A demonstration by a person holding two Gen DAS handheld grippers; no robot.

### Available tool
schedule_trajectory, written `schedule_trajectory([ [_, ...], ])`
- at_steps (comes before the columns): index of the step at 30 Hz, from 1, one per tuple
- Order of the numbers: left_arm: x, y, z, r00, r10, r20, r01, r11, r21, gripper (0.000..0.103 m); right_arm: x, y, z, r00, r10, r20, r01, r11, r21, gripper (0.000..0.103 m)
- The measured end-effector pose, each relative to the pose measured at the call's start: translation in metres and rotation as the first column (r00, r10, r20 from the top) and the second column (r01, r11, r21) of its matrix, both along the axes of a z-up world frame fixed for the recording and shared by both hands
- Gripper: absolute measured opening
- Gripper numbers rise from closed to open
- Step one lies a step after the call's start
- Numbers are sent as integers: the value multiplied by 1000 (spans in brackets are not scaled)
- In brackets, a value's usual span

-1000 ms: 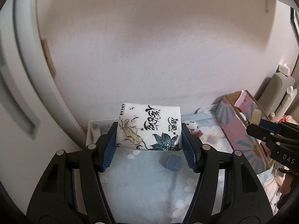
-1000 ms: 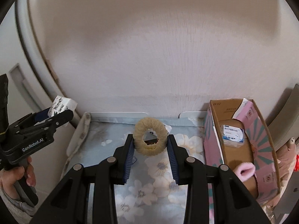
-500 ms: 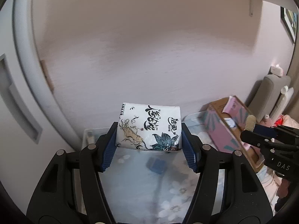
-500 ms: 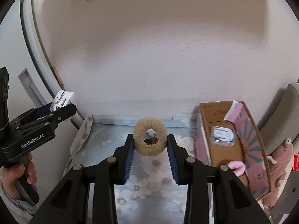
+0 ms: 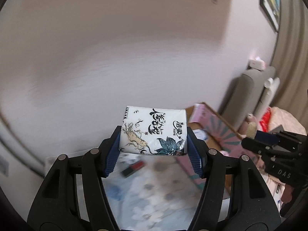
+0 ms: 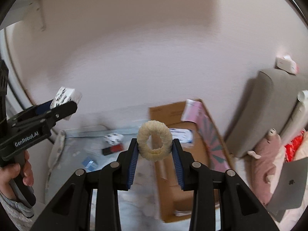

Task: Organize objects
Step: 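Carry both items into the cardboard box and open both tools to release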

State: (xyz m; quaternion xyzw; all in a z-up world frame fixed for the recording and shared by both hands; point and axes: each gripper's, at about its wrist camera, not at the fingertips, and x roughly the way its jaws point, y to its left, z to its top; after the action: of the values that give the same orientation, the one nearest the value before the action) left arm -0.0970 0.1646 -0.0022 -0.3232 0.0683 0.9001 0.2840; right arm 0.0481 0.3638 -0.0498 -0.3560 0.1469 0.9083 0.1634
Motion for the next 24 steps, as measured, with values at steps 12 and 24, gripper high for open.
schedule_trajectory([
  [12, -19, 140, -56, 961, -232, 149, 244, 967, -68, 59, 13, 64, -54, 985, -37, 171, 42, 999, -26, 32],
  [24, -47, 252, -152, 902, -312, 299, 385, 893, -231, 59, 2, 80, -121, 943, 72, 324, -37, 993, -113, 32],
])
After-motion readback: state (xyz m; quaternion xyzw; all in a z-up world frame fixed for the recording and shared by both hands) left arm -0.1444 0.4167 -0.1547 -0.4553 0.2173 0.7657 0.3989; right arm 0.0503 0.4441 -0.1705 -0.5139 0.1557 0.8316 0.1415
